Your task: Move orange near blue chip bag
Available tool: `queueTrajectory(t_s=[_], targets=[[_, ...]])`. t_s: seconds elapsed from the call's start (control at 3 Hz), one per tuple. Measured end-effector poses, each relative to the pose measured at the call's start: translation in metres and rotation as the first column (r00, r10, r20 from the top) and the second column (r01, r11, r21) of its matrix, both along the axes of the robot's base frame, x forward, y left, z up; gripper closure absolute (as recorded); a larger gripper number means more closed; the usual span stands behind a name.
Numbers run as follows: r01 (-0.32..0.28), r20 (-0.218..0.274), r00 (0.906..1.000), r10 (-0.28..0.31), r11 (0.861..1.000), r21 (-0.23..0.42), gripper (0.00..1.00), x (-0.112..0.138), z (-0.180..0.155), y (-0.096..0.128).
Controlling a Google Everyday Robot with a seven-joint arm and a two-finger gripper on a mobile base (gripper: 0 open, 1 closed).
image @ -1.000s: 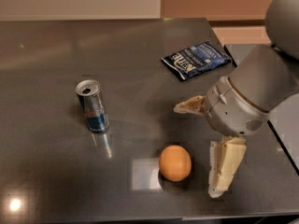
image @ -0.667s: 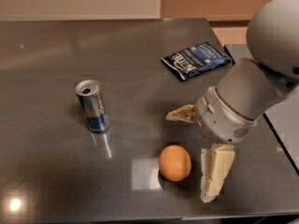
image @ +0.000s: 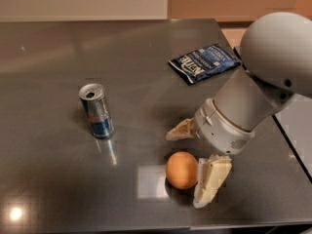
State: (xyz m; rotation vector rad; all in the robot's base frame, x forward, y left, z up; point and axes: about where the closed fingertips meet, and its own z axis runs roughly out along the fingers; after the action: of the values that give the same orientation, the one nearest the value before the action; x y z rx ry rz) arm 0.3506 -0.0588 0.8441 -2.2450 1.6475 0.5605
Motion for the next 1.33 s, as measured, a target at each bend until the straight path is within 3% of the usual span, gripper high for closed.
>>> queueTrajectory(t_s=[0.33,0.67,1.0,1.33], targets=[[0.010,0.004,0.9999,-0.010,1.000,-0.007,0.40,0.004,-0.004,-0.004],[0.057,0.025,0.9981,-0.057,0.998,-0.001,0.64,0.017,0.005,-0.010],[0.169,0.046,0.9842,-0.171,0.985,0.041,0.87,0.048,0.029,-0.023],[0.310,0.079,0.9449,-0.318,0.946,0.098,1.00,0.096,0.059,-0.045]])
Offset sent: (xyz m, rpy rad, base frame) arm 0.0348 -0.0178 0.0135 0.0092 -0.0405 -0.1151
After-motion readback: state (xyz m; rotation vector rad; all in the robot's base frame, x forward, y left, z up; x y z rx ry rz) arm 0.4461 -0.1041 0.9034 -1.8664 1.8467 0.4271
